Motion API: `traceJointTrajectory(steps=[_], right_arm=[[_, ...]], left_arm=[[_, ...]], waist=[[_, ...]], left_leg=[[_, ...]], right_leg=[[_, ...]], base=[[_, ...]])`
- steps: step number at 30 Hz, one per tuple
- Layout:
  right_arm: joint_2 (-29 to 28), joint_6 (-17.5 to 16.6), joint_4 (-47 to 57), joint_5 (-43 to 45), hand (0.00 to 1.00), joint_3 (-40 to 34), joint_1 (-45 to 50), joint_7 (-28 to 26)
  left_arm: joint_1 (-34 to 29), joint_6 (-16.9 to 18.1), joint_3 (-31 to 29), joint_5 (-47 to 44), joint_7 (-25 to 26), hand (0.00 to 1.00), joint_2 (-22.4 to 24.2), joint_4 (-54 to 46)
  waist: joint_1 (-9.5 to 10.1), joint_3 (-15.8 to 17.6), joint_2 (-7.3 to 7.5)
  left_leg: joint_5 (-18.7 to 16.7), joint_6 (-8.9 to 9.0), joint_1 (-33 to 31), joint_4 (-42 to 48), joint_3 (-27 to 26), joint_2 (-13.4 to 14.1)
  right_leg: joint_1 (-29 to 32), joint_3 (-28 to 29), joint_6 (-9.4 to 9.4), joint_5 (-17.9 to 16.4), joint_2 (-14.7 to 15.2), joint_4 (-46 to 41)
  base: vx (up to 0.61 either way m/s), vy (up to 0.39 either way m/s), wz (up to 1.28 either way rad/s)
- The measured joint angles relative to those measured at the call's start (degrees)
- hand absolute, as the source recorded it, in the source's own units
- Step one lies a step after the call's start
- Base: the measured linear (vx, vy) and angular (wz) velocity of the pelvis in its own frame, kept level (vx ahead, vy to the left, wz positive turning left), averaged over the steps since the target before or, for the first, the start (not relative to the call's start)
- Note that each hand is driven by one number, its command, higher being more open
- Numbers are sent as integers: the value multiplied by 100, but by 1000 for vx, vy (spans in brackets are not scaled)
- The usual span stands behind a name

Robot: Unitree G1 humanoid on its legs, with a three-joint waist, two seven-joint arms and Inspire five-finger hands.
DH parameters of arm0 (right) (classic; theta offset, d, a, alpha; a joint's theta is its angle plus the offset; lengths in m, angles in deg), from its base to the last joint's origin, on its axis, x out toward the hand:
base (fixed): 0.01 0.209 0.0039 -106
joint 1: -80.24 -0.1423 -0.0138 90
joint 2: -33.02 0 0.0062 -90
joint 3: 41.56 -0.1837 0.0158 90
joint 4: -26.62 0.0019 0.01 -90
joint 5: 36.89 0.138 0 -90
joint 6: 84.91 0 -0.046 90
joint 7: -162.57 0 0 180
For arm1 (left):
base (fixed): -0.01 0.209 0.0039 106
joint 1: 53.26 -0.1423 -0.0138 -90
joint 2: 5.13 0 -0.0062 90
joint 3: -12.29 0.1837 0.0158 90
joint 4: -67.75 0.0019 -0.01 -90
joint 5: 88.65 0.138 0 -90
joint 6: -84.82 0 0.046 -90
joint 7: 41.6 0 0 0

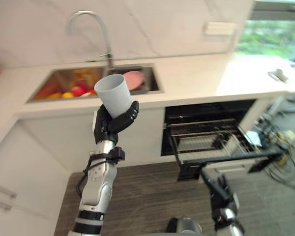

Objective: Walk over to the sink, pick up the cup, carry it to the dishwasher, place the cup inside the dishwasher, then close the dishwasher door

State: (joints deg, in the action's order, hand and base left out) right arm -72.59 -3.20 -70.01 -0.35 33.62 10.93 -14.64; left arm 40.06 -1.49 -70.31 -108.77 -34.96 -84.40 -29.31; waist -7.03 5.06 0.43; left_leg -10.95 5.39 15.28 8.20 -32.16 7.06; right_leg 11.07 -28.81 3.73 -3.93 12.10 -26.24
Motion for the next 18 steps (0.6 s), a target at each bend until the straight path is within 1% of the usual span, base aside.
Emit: traceJointTrajectory(steps=[1,2,3,4,5,6,7,8,9,10,11,12,13,14,15,16,17,18], right_arm=[[-30,-142,222,-106,100,-166,-14,84],[-87,-278,452,-254,100,-391,-67,205],[-139,-285,699,-323,100,-517,-66,373],[-140,-301,1083,-489,100,-625,-22,583],[-135,-377,1633,-774,100,-813,10,814],[-134,-511,1975,-994,100,-1045,-71,960],[-133,-581,2086,-1047,100,-1177,-112,1014],[-112,-740,2216,-1126,100,-1401,-195,1090],[-60,-834,2302,-1132,100,-1582,-280,1118],[-28,-857,2337,-1132,100,-1643,-307,1116],[59,-880,2374,-1119,100,-1712,-331,1087],[172,-879,2375,-1021,100,-1735,-353,938],[230,-872,2375,-883,100,-1725,-387,797],[374,-862,2371,-663,100,-1667,-503,588],[538,-809,2354,-409,100,-1559,-618,393],[611,-770,2346,-321,100,-1505,-650,305],[715,-733,2342,-182,100,-1405,-654,179],[732,-721,2334,-165,100,-1367,-653,132]], left_arm=[[-7,0,114,-1,-167,0,-24,-2],[-55,-9,230,-3,-270,0,-56,0],[-120,-29,321,-8,-295,0,-31,-14],[-189,-37,380,-12,-276,0,27,-95],[-301,-41,440,-16,-274,0,103,-307],[-375,-43,486,-22,-265,0,143,-450],[-374,-42,525,-25,-261,0,156,-460],[-391,-42,566,-83,-275,0,158,-462],[-440,-41,539,-185,-279,0,154,-459],[-471,-41,524,-247,-275,0,147,-456],[-525,-41,491,-332,-271,0,146,-451],[-596,-33,455,-363,-264,0,165,-453],[-632,-33,428,-363,-252,0,180,-453],[-698,-32,413,-364,-190,0,200,-453],[-771,-34,418,-362,-177,0,229,-446],[-819,-34,424,-362,-195,0,260,-444],[-874,-33,434,-362,-279,0,377,-429],[-875,-31,435,-362,-325,0,436,-417]], waist=[[1,8,1],[-1,73,-40],[7,120,-42],[33,168,-159],[46,212,-308],[76,199,-357],[66,198,-355],[47,186,-330],[8,173,-300],[-15,165,-286],[-50,145,-262],[-77,114,-235],[-79,94,-223],[-78,64,-234],[-86,49,-256],[-105,24,-283],[-138,-36,-335],[-157,-60,-355]], left_leg=[[-160,95,58,282,-102,132],[-372,154,-21,1197,-144,492],[-297,-3,-303,2312,-101,887],[43,-503,-713,3480,70,1315],[817,-651,-1276,4614,554,1688],[707,-352,-1583,5023,900,1673],[548,-282,-1653,5005,979,1602],[251,-254,-1690,4592,1048,1414],[44,-266,-1671,3804,1064,1215],[15,-238,-1646,3310,1115,1121],[23,-227,-1530,2217,1324,965],[85,-160,-1409,1141,1761,849],[166,-122,-1363,759,1976,821],[372,-84,-1340,370,2233,832],[560,72,-1350,291,2235,901],[654,159,-1371,284,2191,924],[834,200,-1387,203,2061,919],[952,183,-1390,137,2048,872]], right_leg=[[-144,62,28,-306,-140,139],[-321,144,34,-429,-354,220],[-520,237,31,-438,-506,364],[-701,349,31,-438,-722,555],[-863,576,35,-441,-932,770],[-908,867,41,-443,-994,777],[-955,975,59,-455,-990,777],[-995,1220,79,-496,-944,784],[-1006,1504,39,-532,-887,788],[-1006,1643,10,-545,-857,799],[-1004,1899,-81,-579,-784,802],[-962,2167,-244,-603,-718,742],[-904,2314,-303,-652,-687,663],[-795,2571,-426,-745,-625,505],[-764,2752,-512,-801,-563,402],[-775,2798,-557,-828,-527,391],[-808,2816,-695,-905,-437,355],[-827,2806,-787,-960,-387,322]], base=[[188,-59,-61],[171,-92,-78],[185,-147,-90],[159,-137,-103],[254,-64,-129],[254,26,-119],[282,69,-117],[267,70,-109],[267,71,-109],[324,105,-109],[335,126,-104],[339,148,-105],[297,181,-106],[292,225,-100],[287,249,-87],[278,301,-52],[213,278,-15],[251,394,3]])
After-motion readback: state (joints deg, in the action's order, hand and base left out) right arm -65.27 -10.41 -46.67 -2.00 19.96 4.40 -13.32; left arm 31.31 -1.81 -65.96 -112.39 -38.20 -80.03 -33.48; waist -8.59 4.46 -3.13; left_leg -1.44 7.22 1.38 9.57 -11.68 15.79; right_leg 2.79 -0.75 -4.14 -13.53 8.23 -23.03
